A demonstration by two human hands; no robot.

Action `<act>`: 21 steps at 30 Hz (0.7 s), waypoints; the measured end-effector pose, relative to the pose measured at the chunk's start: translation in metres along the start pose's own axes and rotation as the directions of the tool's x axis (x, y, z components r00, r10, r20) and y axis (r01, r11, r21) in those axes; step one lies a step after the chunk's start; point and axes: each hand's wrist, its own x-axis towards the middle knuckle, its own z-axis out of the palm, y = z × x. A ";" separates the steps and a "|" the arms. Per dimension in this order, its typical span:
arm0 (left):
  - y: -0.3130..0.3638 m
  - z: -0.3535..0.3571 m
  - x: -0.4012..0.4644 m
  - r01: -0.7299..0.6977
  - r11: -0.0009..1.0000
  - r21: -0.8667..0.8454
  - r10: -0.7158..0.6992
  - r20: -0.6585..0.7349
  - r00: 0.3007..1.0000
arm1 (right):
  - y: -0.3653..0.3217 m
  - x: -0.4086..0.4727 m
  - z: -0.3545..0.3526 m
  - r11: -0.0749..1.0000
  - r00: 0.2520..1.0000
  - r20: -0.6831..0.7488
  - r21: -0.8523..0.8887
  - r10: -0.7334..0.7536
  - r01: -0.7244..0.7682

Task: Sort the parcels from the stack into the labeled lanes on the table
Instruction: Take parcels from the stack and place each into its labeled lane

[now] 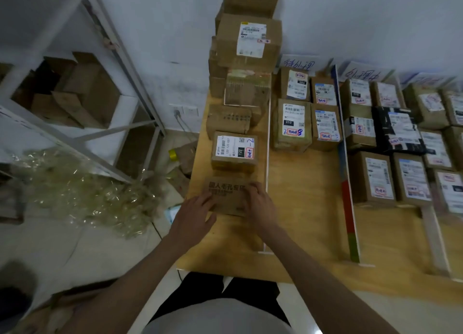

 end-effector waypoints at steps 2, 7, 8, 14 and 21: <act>-0.012 -0.005 -0.005 0.066 0.990 -0.124 -0.069 -0.023 0.997 | -0.006 -0.008 0.008 1.000 1.000 -0.003 -0.014 0.026 -0.026; -0.026 -0.011 0.006 0.293 0.894 -0.340 -0.294 0.051 0.955 | -0.013 -0.020 0.022 0.965 0.984 -0.029 0.201 0.176 -0.167; -0.026 -0.012 0.011 0.319 0.863 -0.392 -0.312 0.085 0.946 | -0.014 -0.020 0.022 0.943 0.976 -0.018 0.262 0.218 -0.206; -0.024 -0.014 0.034 0.437 0.762 -0.477 -0.387 0.205 0.899 | -0.019 -0.012 0.008 0.869 0.960 0.033 0.415 0.280 -0.268; -0.029 -0.018 0.030 0.482 0.633 -0.606 -0.538 0.104 0.837 | -0.017 -0.022 -0.001 0.766 0.937 -0.155 0.624 0.312 -0.151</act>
